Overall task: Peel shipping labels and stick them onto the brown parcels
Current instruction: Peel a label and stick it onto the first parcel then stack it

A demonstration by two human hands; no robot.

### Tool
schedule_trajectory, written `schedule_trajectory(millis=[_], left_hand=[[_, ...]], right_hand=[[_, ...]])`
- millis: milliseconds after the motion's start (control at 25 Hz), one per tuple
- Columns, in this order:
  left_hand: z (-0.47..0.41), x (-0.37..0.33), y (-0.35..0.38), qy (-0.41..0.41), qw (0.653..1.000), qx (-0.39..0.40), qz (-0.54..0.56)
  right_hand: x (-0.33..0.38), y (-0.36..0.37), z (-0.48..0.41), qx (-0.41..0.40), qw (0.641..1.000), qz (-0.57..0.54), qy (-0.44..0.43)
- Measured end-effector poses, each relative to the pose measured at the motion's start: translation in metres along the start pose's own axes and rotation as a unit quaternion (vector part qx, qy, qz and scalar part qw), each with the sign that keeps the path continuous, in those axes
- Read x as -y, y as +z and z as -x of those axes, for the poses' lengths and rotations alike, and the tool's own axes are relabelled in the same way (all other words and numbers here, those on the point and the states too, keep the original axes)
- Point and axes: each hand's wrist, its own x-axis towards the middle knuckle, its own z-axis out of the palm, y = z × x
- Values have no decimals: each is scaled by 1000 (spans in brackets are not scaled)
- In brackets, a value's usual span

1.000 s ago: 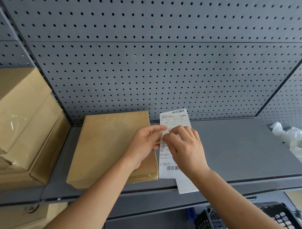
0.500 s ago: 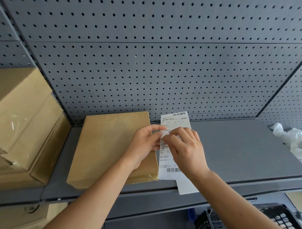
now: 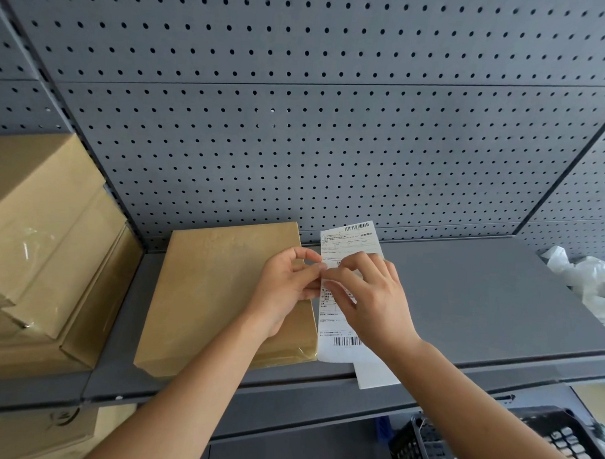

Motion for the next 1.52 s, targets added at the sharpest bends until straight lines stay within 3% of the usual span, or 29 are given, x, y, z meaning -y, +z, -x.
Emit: schedule_trajectory(millis=[320,520,800,1160,1320,1520], left_hand=[[1,-1,2,11,999,-21,-25],[3,-1,7,19,998,-30,-58],[6,-10,9,7,992,79,-95],[6,-6,13,10,991,13,-130],[6,-14,16,-75,997,17,-18],[10,-7,18,36,989,14,-140]], right_hand=[[9,-9,1,16,998,-62,-29],[11,-23,5,17,995,-92,16],[10,-30,4,29,989,-138,47],[12,-63,-4,26,977,-194,85],[20,-90,-24,-18,975,-216,56],[33,-126,-48,-79,972,-221,2]])
